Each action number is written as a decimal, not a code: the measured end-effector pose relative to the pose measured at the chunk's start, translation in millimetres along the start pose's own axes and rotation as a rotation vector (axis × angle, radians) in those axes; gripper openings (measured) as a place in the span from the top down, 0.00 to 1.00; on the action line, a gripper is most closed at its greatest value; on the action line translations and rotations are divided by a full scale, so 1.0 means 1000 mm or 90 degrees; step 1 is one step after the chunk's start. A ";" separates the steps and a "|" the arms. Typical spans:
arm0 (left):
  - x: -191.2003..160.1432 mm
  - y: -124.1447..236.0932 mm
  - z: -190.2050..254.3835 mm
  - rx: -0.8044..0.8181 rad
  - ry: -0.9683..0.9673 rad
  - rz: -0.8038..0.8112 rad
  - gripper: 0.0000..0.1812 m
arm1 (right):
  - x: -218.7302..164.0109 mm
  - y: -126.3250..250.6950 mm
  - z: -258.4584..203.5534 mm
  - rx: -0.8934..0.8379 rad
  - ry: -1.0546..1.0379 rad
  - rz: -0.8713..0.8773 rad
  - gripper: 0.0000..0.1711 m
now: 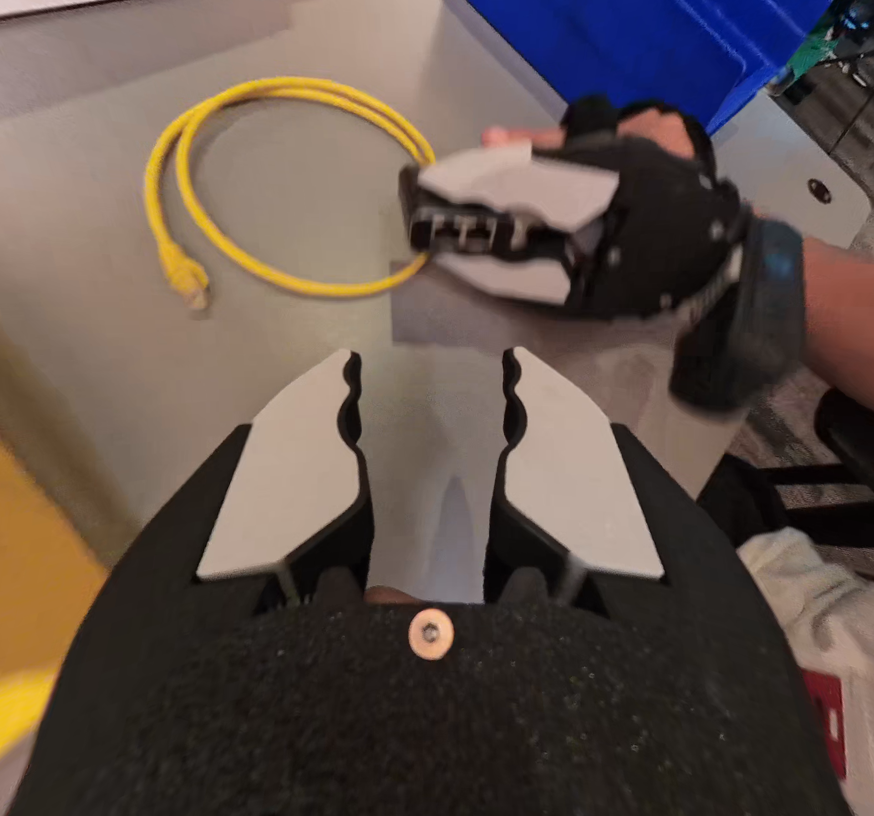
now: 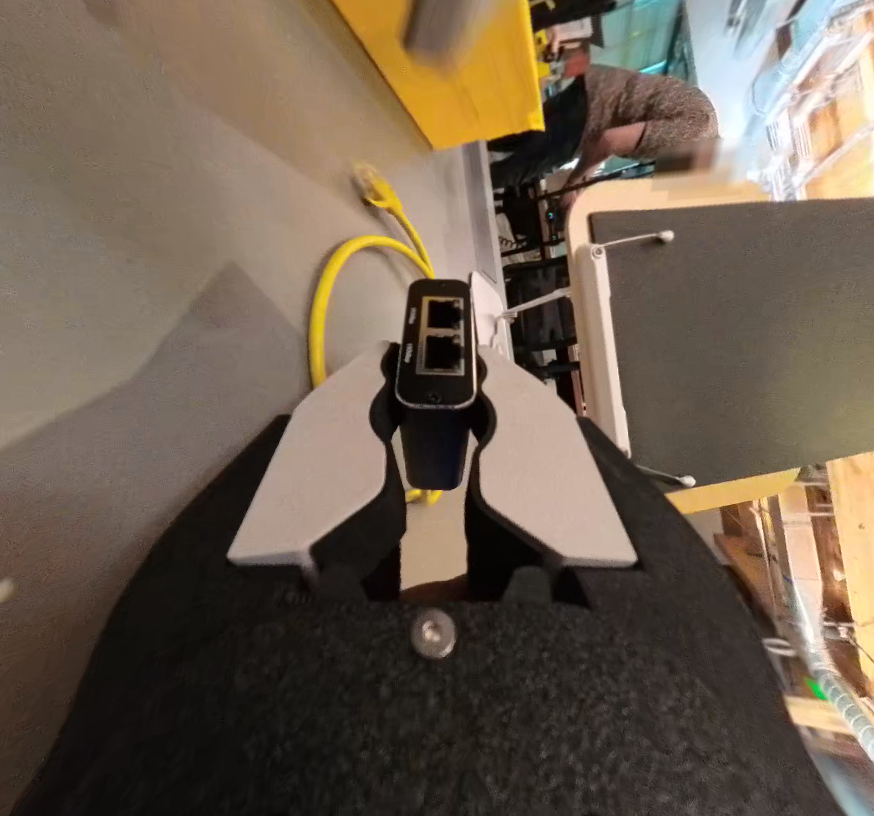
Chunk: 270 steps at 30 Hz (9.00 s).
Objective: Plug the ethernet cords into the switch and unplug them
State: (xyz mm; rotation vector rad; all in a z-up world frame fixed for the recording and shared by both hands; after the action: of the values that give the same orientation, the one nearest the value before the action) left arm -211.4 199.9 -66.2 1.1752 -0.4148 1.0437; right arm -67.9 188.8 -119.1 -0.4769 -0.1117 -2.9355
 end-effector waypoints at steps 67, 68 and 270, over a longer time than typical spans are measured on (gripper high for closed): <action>0.051 0.212 0.007 0.338 -0.583 0.008 0.95 | -0.038 -0.074 0.029 -0.094 -0.173 0.091 0.84; 0.042 0.192 0.021 0.289 -0.613 0.020 0.95 | -0.040 -0.074 0.032 -0.096 -0.186 0.091 0.84; -0.002 0.171 -0.210 0.557 -0.064 -0.274 0.97 | -0.039 -0.072 0.011 -0.087 -0.076 0.079 0.85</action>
State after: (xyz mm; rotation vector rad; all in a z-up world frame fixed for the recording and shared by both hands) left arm -405.1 389.5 -53.6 1.9896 0.2640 0.7864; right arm -40.2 266.6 -124.2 -0.6545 0.1021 -2.8038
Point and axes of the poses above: each gripper's, where its closed fingertips meet, y back along the fingers, x out of its top, z = x × y across the jaws, the point moved 7 cm from there along y, back along the fingers, and after that the axes turned 12 degrees about -x, right-handed, at the moved point
